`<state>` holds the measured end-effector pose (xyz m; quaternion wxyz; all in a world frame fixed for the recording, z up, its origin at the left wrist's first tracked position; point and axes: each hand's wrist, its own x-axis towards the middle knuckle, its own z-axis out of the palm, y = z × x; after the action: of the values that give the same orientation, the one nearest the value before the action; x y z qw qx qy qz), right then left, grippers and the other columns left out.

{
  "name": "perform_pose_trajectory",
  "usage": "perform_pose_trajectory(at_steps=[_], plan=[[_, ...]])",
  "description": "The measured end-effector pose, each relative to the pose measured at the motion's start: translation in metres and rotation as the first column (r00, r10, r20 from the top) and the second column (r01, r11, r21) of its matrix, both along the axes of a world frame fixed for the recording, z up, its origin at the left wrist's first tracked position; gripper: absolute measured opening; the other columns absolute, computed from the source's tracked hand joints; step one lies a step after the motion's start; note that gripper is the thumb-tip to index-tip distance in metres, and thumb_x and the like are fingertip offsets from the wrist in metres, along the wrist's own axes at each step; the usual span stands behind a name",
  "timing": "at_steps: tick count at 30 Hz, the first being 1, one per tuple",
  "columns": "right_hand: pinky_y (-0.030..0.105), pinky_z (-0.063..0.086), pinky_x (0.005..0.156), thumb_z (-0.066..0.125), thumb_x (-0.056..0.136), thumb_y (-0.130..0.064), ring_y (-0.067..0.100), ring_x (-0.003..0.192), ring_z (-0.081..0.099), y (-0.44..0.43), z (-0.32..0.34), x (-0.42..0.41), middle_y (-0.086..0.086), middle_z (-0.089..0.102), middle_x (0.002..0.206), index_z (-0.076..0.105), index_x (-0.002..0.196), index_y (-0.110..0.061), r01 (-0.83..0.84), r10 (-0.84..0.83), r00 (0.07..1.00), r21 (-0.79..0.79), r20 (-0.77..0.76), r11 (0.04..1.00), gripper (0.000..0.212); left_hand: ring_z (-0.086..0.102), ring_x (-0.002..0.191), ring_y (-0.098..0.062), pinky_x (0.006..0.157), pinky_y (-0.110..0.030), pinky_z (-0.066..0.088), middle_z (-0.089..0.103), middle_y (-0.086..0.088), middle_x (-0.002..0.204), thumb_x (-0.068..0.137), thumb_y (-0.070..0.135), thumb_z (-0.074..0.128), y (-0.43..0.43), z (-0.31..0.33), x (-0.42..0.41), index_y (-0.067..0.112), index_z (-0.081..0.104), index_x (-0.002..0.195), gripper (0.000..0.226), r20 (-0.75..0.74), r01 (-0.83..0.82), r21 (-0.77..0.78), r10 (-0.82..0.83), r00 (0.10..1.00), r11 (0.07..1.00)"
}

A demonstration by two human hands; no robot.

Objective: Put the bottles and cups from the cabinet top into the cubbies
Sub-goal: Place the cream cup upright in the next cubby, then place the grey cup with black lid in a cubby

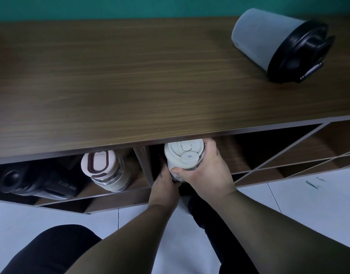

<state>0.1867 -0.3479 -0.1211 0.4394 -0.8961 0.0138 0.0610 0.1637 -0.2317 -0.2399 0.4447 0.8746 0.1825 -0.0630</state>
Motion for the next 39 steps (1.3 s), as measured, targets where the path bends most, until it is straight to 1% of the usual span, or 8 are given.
perform_pose_trajectory(at_steps=[5,9,13,19,22,26,32,39], plan=[[0.034,0.053,0.097,0.095,0.05,-0.041,0.01,0.122,0.06,-0.005,0.004,-0.002,-0.018,0.056,0.137,0.032,0.139,-0.042,-0.043,0.044,0.997,0.014,-0.063,0.999,0.109,0.063,0.126,-0.026,0.102,-0.036,0.053,0.065,-0.005,0.137,0.09,0.013,0.07,0.003,0.01,-0.001,0.017,0.042,0.151,0.067,-0.026,-0.009,-0.105,0.007,1.0,0.994],[0.034,0.051,0.098,0.089,0.051,-0.045,0.004,0.126,0.053,-0.017,0.014,-0.009,-0.015,0.046,0.145,0.022,0.147,-0.042,-0.053,0.052,0.997,-0.026,-0.058,0.998,0.117,0.057,0.136,-0.023,0.099,-0.021,0.04,0.061,-0.005,0.145,0.086,0.005,0.071,0.01,0.027,-0.011,0.015,0.033,0.157,0.081,-0.082,0.058,-0.116,-0.068,0.994,0.992],[0.029,0.044,0.099,0.073,0.075,-0.016,0.012,0.141,0.044,-0.033,0.027,-0.019,-0.006,0.028,0.163,0.0,0.156,-0.044,-0.066,0.056,0.992,-0.087,-0.11,0.994,0.113,0.043,0.146,-0.022,0.096,-0.014,0.032,0.045,-0.006,0.159,0.093,0.011,0.07,0.016,0.058,-0.03,0.012,0.011,0.165,0.093,-0.184,0.101,-0.171,-0.133,0.974,0.98],[0.024,0.041,0.095,0.059,0.089,-0.006,0.006,0.114,0.059,-0.043,0.059,-0.056,-0.014,0.062,0.125,0.032,0.155,-0.029,0.151,-0.146,0.986,0.062,-0.077,0.987,0.075,0.066,0.106,-0.017,0.095,-0.028,0.049,0.073,-0.004,0.125,0.094,0.02,0.068,0.02,0.1,-0.051,0.014,0.063,0.13,0.036,-0.188,0.11,-0.279,-0.166,0.968,0.954],[0.023,0.041,0.088,0.059,0.092,-0.009,-0.001,0.104,0.06,-0.049,0.078,-0.079,-0.014,0.069,0.111,0.05,0.141,-0.03,0.301,-0.305,0.952,0.178,-0.006,0.937,0.054,0.064,0.11,-0.017,0.097,-0.029,0.047,0.072,0.002,0.118,0.096,0.023,0.067,0.025,0.127,-0.063,0.023,0.064,0.12,0.024,-0.127,0.124,-0.347,-0.178,0.976,0.93],[0.035,0.046,0.104,0.061,0.094,-0.013,0.006,0.111,0.062,-0.06,0.117,-0.088,-0.012,0.07,0.111,0.057,0.126,-0.033,0.391,-0.425,0.9,0.254,0.095,0.885,0.038,0.067,0.108,-0.013,0.09,-0.022,0.047,0.075,0.007,0.108,0.096,0.024,0.069,0.03,0.156,-0.072,0.03,0.072,0.102,0.008,0.05,0.202,-0.388,-0.198,0.979,0.899],[0.034,0.037,0.104,0.071,0.087,-0.042,0.019,0.139,0.045,-0.081,0.182,-0.027,-0.003,0.045,0.152,0.033,0.152,-0.028,0.368,-0.389,0.906,0.144,0.167,0.919,0.077,0.072,0.092,-0.007,0.093,-0.028,0.051,0.078,0.014,0.087,0.094,0.022,0.072,0.024,0.176,-0.062,0.03,0.078,0.094,0.01,0.187,0.231,-0.456,-0.161,0.969,0.859],[0.049,0.035,0.113,0.078,0.073,-0.058,0.036,0.145,0.039,-0.075,0.193,0.038,0.01,0.032,0.165,0.012,0.161,-0.022,0.511,-0.527,0.842,0.144,0.115,0.847,0.115,0.07,0.086,-0.009,0.086,-0.026,0.053,0.078,0.003,0.094,0.094,0.026,0.072,0.012,0.173,-0.048,0.035,0.076,0.097,0.011,0.225,0.321,-0.502,-0.238,0.945,0.803]])
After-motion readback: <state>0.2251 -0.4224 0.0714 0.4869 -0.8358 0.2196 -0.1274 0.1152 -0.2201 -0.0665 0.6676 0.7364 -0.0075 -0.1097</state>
